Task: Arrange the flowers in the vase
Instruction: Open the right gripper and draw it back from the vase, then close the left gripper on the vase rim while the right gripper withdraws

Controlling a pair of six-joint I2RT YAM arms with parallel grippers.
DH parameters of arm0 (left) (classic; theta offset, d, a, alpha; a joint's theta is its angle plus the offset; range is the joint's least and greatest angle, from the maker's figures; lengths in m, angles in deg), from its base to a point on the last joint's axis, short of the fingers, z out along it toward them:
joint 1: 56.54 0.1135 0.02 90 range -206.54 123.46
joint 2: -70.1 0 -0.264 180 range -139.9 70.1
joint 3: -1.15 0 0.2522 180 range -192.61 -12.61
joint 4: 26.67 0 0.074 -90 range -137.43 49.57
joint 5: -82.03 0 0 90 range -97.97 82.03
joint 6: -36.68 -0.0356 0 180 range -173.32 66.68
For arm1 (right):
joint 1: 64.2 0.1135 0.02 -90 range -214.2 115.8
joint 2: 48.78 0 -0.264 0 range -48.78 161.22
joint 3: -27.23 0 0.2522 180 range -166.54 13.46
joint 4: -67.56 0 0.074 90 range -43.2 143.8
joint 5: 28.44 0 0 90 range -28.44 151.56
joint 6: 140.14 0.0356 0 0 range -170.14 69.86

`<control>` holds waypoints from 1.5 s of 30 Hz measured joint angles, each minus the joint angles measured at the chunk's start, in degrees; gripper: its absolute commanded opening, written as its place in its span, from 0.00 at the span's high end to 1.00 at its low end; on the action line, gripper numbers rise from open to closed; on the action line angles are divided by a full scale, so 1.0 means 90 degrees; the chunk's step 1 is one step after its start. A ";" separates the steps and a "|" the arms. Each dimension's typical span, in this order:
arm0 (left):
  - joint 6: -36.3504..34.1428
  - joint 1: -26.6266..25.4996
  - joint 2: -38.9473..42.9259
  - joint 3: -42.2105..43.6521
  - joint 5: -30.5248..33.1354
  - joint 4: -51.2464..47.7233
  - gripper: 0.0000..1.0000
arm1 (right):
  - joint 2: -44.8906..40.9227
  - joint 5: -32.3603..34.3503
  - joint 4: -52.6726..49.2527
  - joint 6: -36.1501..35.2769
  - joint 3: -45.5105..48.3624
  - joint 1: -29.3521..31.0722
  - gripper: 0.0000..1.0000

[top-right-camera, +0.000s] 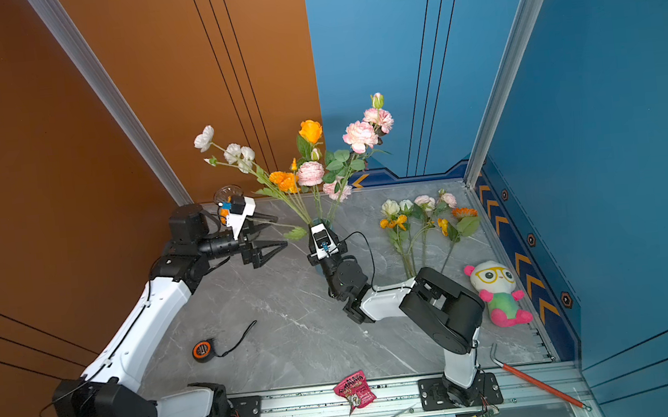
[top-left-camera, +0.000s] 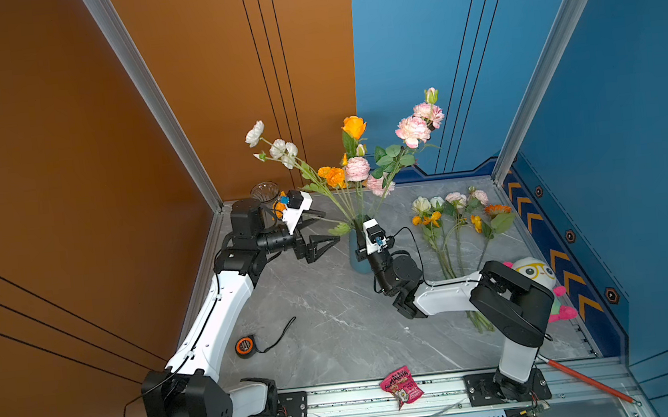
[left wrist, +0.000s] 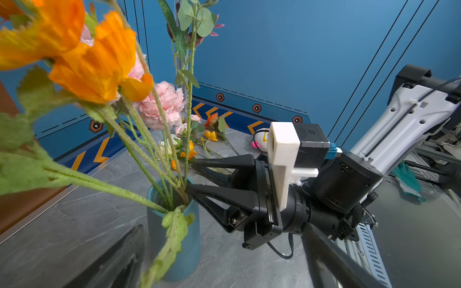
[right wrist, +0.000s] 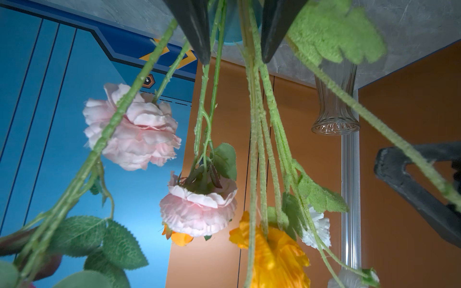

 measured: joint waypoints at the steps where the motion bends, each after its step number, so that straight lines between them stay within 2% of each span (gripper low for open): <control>1: 0.0000 -0.0010 0.0000 0.0000 -0.0002 0.0000 0.02 | -0.0019 0.0017 0.0000 -0.0029 0.0058 0.0017 0.57; 8: -0.0002 -0.0029 0.0000 -0.0002 -0.0002 0.0000 0.02 | -0.0474 0.0449 -0.0005 -0.0476 0.0444 0.0430 0.38; 14: -0.0007 -0.0194 -0.0002 0.0000 0.0114 0.0002 0.02 | -0.1360 0.1222 -0.0102 -0.0719 0.0826 0.0818 0.20; 18: -0.0194 -0.0588 -0.0002 0.0000 0.0702 -0.0058 0.02 | -0.2042 0.1766 -0.0865 -0.0469 0.0894 0.0882 0.10; 23: -0.0389 -0.1139 0.0015 0.0061 0.2076 -0.0350 0.02 | -0.3235 0.1991 -0.2752 0.0274 0.0950 0.0877 0.03; 28: -0.0070 -0.1037 0.0362 0.0823 0.2890 -0.0175 0.02 | -0.4736 0.1321 -0.5229 0.1503 0.0962 0.0583 0.00; 32: 0.0097 -0.1022 0.0750 0.1423 0.3111 -0.0104 0.02 | -0.5503 0.0852 -0.6545 0.2166 0.1073 0.0469 0.00; 39: 0.0318 -0.1030 0.1343 0.2125 0.3351 0.0087 0.02 | -0.5620 0.0087 -0.8250 0.2550 0.1095 0.0461 0.00; 45: 0.0624 -0.1302 0.1438 0.2837 0.3589 0.0619 0.02 | -0.5591 -0.0697 -0.8478 0.2710 0.1372 0.0461 0.00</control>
